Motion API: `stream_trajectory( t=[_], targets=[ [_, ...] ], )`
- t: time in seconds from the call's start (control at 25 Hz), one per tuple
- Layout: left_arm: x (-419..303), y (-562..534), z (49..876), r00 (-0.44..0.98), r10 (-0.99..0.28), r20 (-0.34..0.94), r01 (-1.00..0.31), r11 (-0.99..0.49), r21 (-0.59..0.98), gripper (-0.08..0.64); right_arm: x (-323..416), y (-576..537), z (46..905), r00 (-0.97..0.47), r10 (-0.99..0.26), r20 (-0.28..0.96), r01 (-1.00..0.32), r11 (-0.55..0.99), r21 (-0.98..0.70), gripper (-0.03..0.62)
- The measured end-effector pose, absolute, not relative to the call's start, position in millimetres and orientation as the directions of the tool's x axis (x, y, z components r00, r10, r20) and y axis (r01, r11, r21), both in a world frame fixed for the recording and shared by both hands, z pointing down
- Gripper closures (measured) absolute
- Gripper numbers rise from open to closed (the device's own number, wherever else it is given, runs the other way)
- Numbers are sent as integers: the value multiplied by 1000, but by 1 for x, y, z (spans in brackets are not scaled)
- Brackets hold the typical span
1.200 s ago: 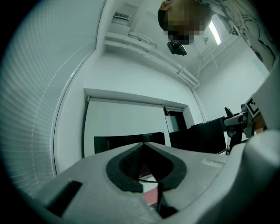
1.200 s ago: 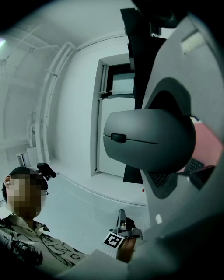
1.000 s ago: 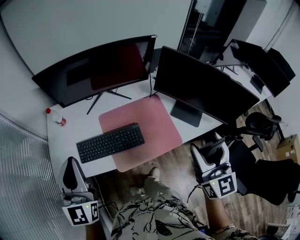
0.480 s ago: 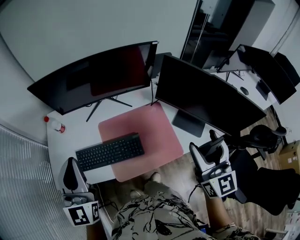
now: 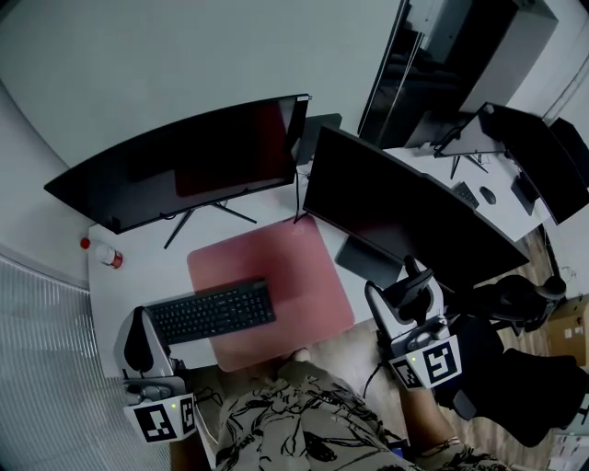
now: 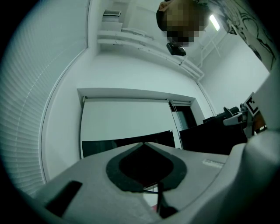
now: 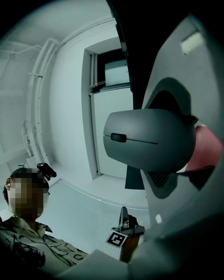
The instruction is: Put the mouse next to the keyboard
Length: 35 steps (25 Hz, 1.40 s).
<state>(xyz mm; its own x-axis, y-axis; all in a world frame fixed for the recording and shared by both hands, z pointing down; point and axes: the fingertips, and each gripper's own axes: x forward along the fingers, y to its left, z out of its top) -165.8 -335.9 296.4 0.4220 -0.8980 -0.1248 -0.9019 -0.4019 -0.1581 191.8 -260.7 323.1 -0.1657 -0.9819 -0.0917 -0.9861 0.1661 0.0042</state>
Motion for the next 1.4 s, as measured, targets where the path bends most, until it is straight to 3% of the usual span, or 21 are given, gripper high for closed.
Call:
stream_trajectory(
  t=[0.32, 0.84, 1.4],
  targets=[
    [-167, -347, 317, 391, -917, -77, -916, -380, -125, 563, 183, -298, 338, -214, -975, -53, -976, 216, -30, 265],
    [-209, -395, 313, 463, -884, -64, -878, -448, -165, 563, 142, -337, 378, -133, -990, 47, -991, 132, -18, 264],
    [-219, -404, 333, 472, -882, 10, -869, -467, -164, 563, 120, -361, 509, -160, -933, 323, -986, 166, -10, 265]
  ],
)
